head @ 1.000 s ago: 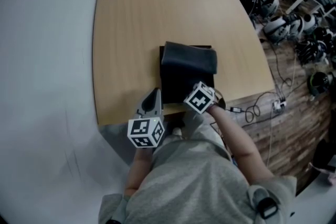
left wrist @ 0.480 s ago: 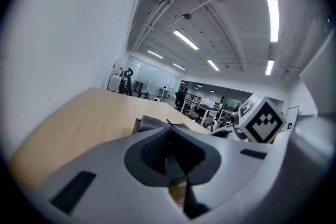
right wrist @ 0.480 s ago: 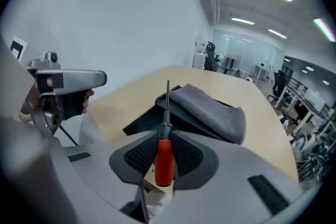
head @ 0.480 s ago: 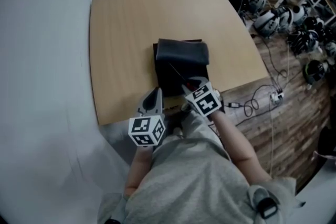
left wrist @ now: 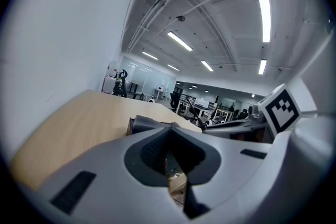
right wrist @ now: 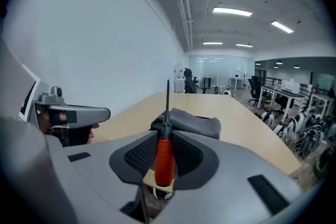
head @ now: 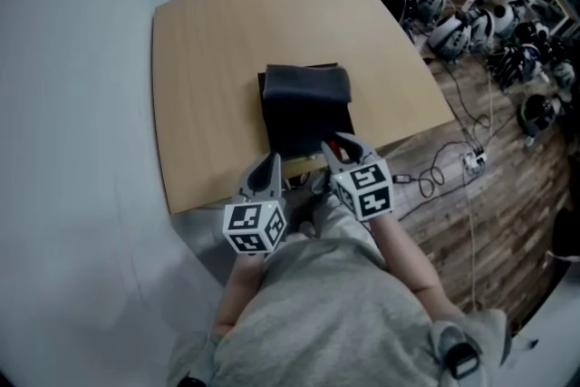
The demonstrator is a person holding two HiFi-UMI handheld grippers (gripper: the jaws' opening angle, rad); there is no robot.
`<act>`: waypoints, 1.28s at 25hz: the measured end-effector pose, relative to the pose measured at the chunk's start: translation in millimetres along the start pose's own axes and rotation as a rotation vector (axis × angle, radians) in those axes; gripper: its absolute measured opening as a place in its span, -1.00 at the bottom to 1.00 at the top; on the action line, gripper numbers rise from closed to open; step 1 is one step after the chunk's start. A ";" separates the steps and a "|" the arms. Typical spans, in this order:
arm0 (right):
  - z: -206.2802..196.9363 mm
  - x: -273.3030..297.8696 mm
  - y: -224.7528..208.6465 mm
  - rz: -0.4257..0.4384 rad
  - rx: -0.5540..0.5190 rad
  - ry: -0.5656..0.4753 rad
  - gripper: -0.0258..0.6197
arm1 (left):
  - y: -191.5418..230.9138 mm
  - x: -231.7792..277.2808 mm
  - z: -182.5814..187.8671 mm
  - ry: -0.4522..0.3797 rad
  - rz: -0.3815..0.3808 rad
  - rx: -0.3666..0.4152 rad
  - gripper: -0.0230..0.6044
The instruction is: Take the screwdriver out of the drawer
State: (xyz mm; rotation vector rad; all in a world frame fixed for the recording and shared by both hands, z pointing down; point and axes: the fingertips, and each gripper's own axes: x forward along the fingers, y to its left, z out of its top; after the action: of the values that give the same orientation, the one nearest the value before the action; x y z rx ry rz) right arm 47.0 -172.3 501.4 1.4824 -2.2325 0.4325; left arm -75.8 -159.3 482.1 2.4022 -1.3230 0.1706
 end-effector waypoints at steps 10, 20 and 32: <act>8.7 -50.9 1.1 -0.039 0.066 -0.161 -0.66 | -11.5 -13.6 -0.1 -0.024 -0.011 0.018 -0.92; 14.0 -49.8 0.4 -0.051 0.069 -0.190 -0.66 | -3.9 -16.2 1.2 -0.027 0.013 0.013 -0.92; 20.8 -42.8 1.6 -0.047 0.066 -0.197 -0.66 | 1.2 -11.0 0.9 -0.019 0.015 -0.002 -0.92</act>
State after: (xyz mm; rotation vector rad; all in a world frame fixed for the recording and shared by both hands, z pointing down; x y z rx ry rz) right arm 56.5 -147.7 461.7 1.6732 -2.3484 0.3627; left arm -82.9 -151.6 478.5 2.3987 -1.3497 0.1513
